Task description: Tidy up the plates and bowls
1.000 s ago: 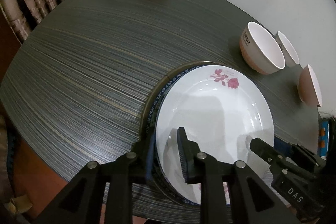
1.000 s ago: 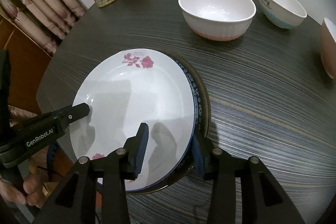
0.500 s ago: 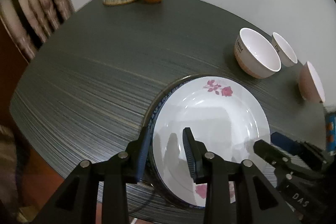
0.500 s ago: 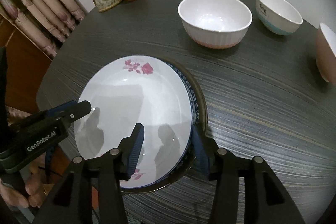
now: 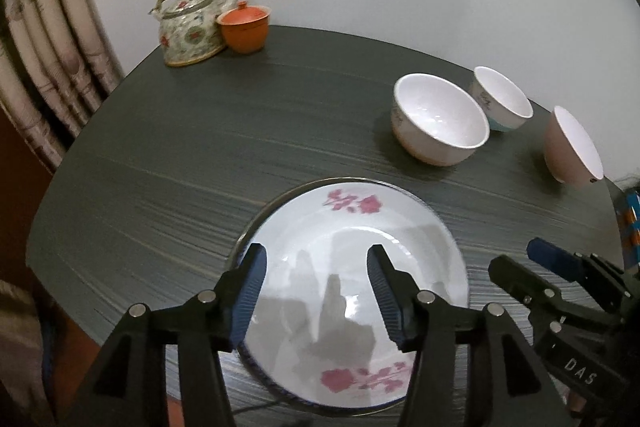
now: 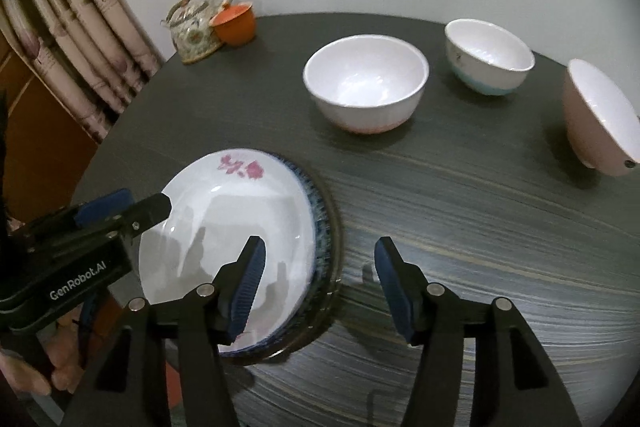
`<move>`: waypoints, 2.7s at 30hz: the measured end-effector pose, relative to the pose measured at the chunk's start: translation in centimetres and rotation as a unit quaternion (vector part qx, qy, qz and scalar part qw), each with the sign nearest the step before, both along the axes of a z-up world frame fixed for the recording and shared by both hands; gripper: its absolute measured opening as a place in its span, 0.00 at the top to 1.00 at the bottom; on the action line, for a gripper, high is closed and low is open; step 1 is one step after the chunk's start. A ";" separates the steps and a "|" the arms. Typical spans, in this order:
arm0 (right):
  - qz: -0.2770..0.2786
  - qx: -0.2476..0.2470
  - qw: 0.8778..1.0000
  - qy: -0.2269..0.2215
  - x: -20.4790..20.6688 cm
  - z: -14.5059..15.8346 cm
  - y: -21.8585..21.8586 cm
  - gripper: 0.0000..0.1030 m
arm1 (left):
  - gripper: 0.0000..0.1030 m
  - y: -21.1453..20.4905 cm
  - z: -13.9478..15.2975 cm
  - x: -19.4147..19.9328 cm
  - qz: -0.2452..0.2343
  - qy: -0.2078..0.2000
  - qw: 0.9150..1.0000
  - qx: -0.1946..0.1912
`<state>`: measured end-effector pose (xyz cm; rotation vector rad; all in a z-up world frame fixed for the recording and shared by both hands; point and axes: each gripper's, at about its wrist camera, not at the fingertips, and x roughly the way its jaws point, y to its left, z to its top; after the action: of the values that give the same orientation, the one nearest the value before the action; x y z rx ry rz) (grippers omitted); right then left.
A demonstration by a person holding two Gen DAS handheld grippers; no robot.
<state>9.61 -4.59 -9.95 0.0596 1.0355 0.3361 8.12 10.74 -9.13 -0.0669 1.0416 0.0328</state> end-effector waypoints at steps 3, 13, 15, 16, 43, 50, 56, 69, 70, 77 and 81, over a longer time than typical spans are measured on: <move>-0.014 0.004 1.000 -0.009 -0.2 0.4 -1.4 0.47 | 0.39 -1.2 0.4 0.5 -0.009 -0.005 1.000 0.004; -0.054 -0.001 0.998 -0.032 0.5 0.9 -5.0 0.39 | 0.38 -4.5 1.1 2.9 -0.032 -0.012 0.999 0.002; -0.060 -0.002 0.998 -0.036 0.6 1.1 -5.7 0.38 | 0.38 -5.7 1.5 3.5 -0.042 -0.016 0.999 0.000; -0.066 -0.002 0.997 -0.039 0.7 1.2 -6.2 0.37 | 0.38 -6.1 1.6 3.8 -0.048 -0.018 0.999 0.000; -0.226 0.006 0.974 -0.026 4.2 2.0 -28.5 0.34 | 0.36 -25.7 2.3 14.0 -0.163 0.020 0.985 -0.059; -0.271 0.042 0.962 0.003 7.9 1.2 -33.0 0.34 | 0.36 -28.1 1.7 18.2 -0.144 0.047 0.984 -0.093; -0.280 0.034 0.959 0.041 11.1 -0.9 -34.1 0.34 | 0.36 -30.3 -0.5 20.6 -0.121 0.075 0.986 -0.088; -0.283 0.045 0.954 0.091 14.1 -4.4 -33.4 0.42 | 0.39 -31.4 -4.3 22.3 -0.117 0.114 0.983 -0.089; -0.282 0.045 0.954 0.092 14.1 -4.4 -33.5 0.45 | 0.50 -31.5 -4.4 22.2 -0.120 0.114 0.982 -0.091; -0.268 0.061 0.956 0.102 14.3 -5.1 -33.0 0.78 | 0.85 -31.6 -4.3 21.6 -0.146 0.119 0.975 -0.116; -0.264 0.040 0.959 0.095 14.1 -4.3 -32.0 0.83 | 0.86 -31.4 -3.5 20.7 -0.150 0.115 0.976 -0.109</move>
<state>23.76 -36.56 -14.20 0.4408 1.1514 -0.1185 28.86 -20.70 -12.66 -0.1053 1.2744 -0.3555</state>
